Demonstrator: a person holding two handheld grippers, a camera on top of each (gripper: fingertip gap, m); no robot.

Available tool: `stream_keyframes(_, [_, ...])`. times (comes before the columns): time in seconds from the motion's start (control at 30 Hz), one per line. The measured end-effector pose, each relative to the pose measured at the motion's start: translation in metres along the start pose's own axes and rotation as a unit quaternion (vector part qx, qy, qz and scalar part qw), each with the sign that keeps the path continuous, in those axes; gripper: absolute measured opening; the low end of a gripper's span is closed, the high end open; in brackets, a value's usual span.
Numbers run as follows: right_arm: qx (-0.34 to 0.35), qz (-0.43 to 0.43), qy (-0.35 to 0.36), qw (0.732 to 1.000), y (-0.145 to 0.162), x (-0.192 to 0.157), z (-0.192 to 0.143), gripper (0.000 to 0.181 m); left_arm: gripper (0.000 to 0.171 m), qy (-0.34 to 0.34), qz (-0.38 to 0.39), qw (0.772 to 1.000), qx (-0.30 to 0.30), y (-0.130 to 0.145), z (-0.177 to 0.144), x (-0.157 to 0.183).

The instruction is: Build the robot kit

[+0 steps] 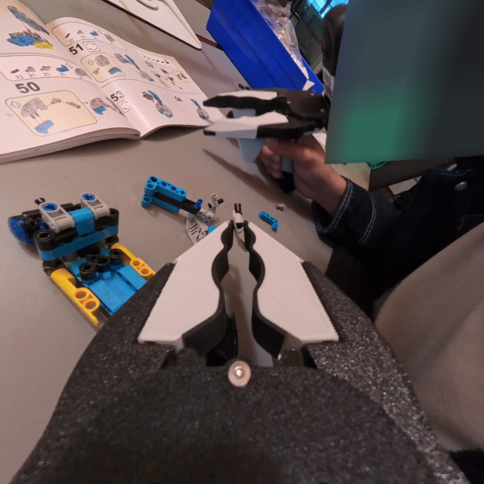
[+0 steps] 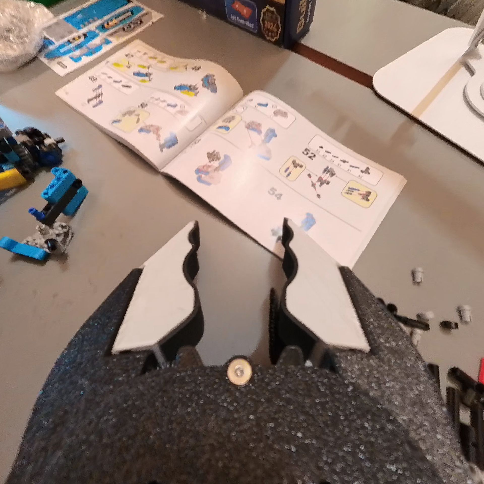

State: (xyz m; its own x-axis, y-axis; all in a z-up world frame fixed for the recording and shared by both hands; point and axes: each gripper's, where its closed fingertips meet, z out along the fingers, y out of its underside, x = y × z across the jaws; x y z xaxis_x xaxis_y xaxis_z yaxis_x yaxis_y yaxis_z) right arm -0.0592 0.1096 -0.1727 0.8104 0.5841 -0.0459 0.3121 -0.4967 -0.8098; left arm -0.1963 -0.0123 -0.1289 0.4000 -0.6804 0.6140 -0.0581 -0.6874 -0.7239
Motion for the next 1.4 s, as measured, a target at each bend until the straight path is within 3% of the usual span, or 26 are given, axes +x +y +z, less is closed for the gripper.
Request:
stream_keyframes(0.33, [0.025,0.020,-0.049,0.998,-0.044,-0.007,0.036,0.057,0.007,0.012,-0.005,1.000,0.001,0.001,-0.002,0.003])
stream_keyframes(0.4, [-0.007,0.023,-0.052,0.998,-0.042,-0.009,0.049,0.069,0.007,0.016,-0.006,1.000,0.002,0.001,-0.003,0.005])
stream_keyframes(0.57, [-0.049,-0.005,-0.022,0.999,-0.029,-0.002,0.061,0.068,0.007,0.028,-0.007,1.000,0.005,0.001,-0.004,0.010])
stream_keyframes(1.4, [-0.053,-0.025,-0.003,0.998,-0.026,-0.001,0.062,0.068,0.007,0.032,-0.014,0.999,-0.003,0.004,-0.002,0.009])
